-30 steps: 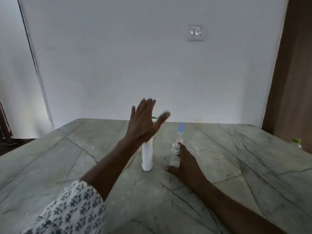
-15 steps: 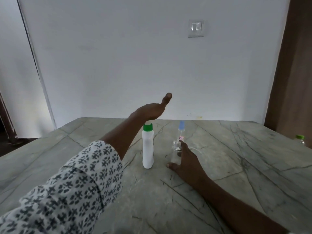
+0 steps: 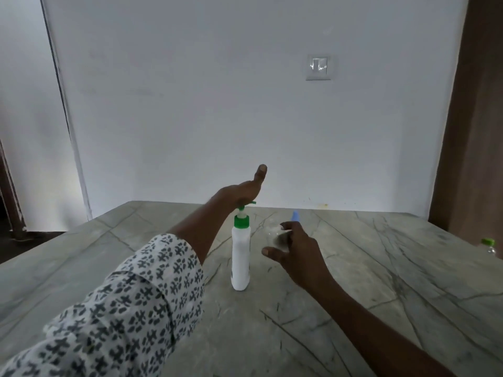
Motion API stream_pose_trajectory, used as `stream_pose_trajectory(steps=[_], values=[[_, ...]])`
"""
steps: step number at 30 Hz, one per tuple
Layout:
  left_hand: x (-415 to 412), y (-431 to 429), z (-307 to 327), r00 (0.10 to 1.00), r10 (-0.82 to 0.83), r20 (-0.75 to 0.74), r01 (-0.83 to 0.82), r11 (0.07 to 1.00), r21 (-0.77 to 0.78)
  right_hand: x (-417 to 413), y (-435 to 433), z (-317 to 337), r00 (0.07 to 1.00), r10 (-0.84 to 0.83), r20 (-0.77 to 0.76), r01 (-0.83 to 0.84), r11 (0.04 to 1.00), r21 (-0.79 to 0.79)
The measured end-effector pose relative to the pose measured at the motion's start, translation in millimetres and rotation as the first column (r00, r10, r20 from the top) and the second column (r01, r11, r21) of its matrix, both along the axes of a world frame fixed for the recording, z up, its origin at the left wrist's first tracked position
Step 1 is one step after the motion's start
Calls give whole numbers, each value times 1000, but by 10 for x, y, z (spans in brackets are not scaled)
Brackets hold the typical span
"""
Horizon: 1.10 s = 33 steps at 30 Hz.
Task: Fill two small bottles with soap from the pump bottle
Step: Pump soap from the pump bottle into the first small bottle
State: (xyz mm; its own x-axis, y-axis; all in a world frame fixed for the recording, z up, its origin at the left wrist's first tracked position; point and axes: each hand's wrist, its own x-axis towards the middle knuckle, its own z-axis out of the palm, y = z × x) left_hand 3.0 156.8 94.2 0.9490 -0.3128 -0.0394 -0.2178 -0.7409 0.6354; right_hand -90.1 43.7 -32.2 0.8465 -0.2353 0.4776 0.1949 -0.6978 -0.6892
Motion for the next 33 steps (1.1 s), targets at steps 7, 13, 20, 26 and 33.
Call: stream_pose_trajectory(steps=[7,13,20,26,33], values=[[1,20,5,988,144,-51,-143,990,10,198,138,174,986,-26,164,20,999,36],[-46,-27,16,989,148,-26,-146,986,75,187,151,151,980,4,197,-3,1000,-3],[-32,6,-71,984,168,-53,-168,986,10,211,171,127,977,39,210,-50,998,47],[-12,-4,-182,983,178,-49,-179,984,-14,222,170,37,984,41,176,-63,990,125],[-61,15,-128,975,190,-113,-202,974,-103,212,177,6,974,23,225,-51,992,119]])
